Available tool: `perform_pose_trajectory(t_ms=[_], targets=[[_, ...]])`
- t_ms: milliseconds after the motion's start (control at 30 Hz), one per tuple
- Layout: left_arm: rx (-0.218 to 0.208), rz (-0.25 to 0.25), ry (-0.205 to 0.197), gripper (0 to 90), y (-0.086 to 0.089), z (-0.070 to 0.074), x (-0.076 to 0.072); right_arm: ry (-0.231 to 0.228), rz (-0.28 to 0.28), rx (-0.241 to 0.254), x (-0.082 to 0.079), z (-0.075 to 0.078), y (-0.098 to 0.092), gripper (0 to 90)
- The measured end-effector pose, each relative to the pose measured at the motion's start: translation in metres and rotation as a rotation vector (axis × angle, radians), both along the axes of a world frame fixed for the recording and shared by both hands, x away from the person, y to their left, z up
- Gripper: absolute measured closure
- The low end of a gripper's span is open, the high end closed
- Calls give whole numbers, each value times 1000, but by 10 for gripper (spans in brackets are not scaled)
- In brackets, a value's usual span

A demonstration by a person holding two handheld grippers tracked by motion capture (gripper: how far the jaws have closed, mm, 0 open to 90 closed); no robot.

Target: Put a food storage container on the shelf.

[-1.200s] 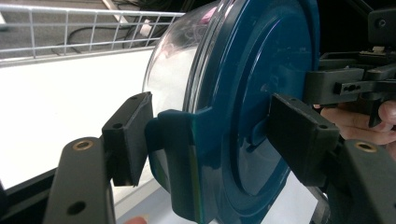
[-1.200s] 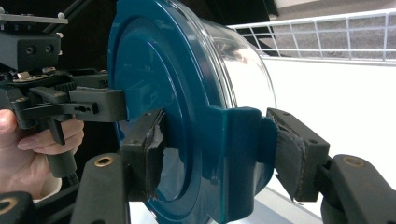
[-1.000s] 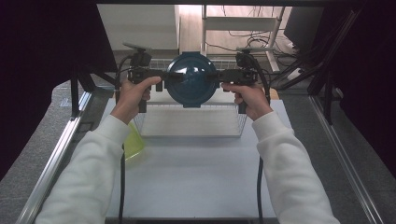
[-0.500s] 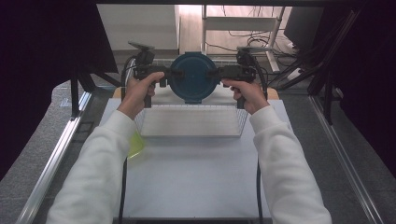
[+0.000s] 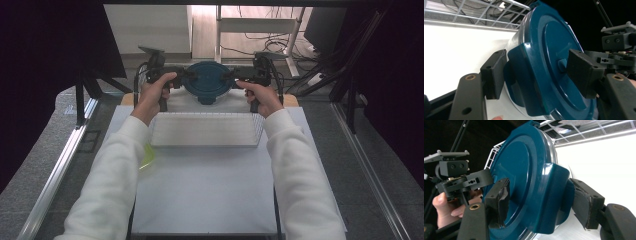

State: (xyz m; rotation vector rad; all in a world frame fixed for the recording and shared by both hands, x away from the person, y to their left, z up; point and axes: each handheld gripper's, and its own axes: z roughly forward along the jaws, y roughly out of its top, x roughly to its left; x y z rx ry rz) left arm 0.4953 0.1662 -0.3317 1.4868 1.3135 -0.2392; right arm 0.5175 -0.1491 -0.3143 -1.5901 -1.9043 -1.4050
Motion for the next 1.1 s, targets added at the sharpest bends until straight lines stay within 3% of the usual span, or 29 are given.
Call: perform_pose_trajectory(t_ms=[267, 333, 367, 400, 467, 533, 633, 767, 833, 967, 1033, 1100], targets=[[-2, 2, -6, 344, 0, -1, 1, 16, -2, 13, 4, -4, -1, 339], [53, 25, -57, 308, -3, 2, -2, -3, -14, -8, 2, -2, 2, 296], [75, 38, -75, 255, -2, 3, -3, -39, -52, -42, 0, 0, 4, 227], [74, 48, -85, 217, -2, 4, -4, -72, -75, -62, -1, 3, 4, 188], [72, 59, -113, 157, 1, 8, -9, -92, -100, -55, -5, 8, 3, 122], [97, 69, -149, 126, 3, 14, -16, -127, -114, -63, -12, 15, 1, 93], [154, 77, -223, 107, 1, 25, -38, -203, -100, -120, -28, 26, 0, 87], [220, 56, -307, 113, -6, 30, -73, -345, -75, -178, -57, 33, -5, 87], [235, 46, -339, 122, -8, 29, -92, -373, -51, -183, -71, 31, -9, 99], [310, 12, -401, 141, -9, 22, -129, -412, -16, -186, -99, 21, -22, 143], [316, -16, -425, 148, -9, 14, -150, -442, -6, -198, -113, 16, -30, 156], [310, -46, -424, 150, -9, 4, -164, -472, 6, -215, -129, 10, -37, 175]])
